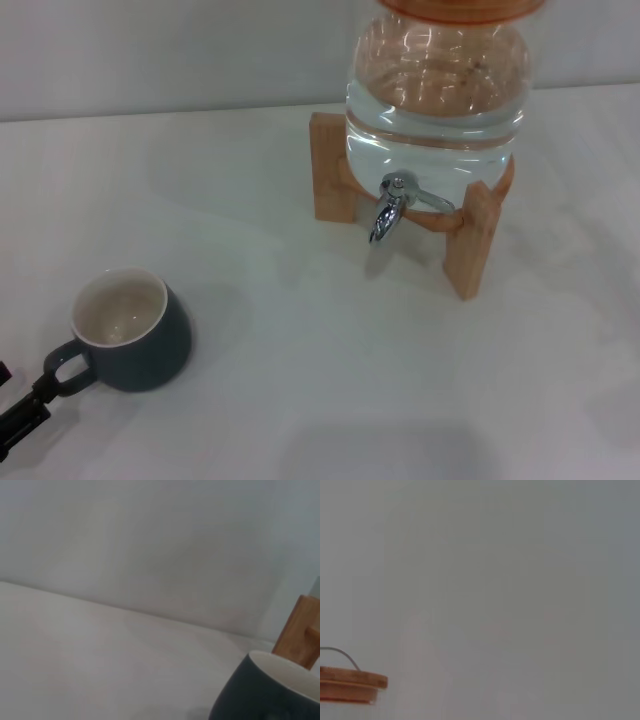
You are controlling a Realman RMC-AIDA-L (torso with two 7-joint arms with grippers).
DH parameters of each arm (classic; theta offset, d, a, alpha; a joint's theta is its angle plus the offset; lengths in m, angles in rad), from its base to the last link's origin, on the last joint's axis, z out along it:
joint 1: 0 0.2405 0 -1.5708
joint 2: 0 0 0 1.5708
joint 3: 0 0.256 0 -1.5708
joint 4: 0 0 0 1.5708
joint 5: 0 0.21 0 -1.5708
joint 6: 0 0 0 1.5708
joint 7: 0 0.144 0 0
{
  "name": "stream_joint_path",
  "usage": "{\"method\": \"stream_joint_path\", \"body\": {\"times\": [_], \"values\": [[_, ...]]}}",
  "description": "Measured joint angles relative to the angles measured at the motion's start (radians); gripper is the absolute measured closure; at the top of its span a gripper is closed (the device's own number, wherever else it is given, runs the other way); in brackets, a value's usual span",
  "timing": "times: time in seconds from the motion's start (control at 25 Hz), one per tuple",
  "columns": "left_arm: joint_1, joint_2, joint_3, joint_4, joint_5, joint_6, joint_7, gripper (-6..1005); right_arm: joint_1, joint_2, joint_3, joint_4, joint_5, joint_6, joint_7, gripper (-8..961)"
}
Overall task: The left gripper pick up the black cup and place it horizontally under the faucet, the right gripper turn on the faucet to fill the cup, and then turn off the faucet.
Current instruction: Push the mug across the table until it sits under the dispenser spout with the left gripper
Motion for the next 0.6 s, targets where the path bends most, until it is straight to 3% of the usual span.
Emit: {"method": "stream_joint_path", "body": {"times": [0.6], "values": [[-0.025,0.0,0.0,-0.019,0.003,0.044,-0.008,146,0.003,0.0,0.002,-0.002,0.006,-0.009,-0.002,141]]}}
